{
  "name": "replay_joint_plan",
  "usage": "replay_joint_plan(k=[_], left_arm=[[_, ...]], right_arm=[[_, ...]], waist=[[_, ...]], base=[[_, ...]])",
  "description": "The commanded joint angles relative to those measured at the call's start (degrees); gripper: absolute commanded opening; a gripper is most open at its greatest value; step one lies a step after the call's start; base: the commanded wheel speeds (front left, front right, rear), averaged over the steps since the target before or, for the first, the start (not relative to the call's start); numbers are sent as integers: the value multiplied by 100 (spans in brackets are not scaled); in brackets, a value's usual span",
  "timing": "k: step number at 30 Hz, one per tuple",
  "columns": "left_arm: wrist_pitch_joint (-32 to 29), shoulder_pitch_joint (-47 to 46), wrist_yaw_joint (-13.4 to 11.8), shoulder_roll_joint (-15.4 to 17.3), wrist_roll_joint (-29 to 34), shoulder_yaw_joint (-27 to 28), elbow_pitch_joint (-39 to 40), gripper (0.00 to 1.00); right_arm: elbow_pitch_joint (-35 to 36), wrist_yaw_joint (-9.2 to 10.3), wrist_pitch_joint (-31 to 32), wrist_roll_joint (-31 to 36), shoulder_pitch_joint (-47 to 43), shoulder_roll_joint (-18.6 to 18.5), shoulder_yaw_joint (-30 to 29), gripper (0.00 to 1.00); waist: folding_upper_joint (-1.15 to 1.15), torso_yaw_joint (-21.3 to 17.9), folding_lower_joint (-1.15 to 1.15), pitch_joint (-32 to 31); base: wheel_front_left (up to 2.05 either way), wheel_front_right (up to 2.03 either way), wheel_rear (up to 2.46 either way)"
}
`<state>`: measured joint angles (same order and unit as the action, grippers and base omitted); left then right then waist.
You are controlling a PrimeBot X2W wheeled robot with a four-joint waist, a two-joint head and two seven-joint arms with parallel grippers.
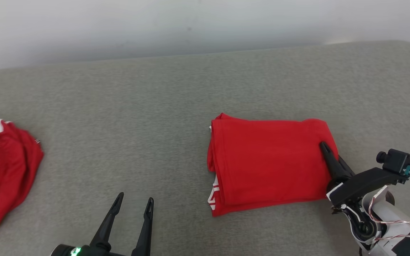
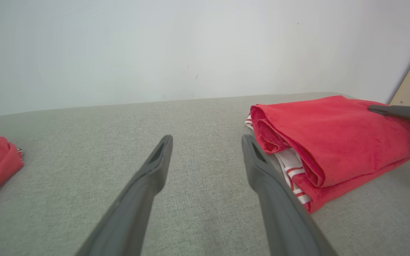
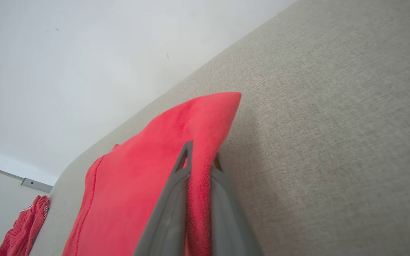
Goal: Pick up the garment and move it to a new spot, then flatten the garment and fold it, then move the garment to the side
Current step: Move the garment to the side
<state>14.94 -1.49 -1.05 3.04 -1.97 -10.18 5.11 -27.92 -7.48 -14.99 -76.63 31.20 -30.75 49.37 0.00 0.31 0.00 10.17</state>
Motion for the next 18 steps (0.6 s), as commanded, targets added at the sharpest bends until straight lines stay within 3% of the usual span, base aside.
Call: replay_joint_plan(k=[1,18], left_arm=[[30,-55,21,33,32,14,-4,100],[30,-248,183,209,178,-38,-107,100]], right_arm=[[40,-2,-27,100,-15,30,-73,0],[327,-2,-20,774,-387,320,-556,0]], waist=[[0,-451,0,144],[0,-1708,0,293]], base=[[0,0,0],[0,0,0]])
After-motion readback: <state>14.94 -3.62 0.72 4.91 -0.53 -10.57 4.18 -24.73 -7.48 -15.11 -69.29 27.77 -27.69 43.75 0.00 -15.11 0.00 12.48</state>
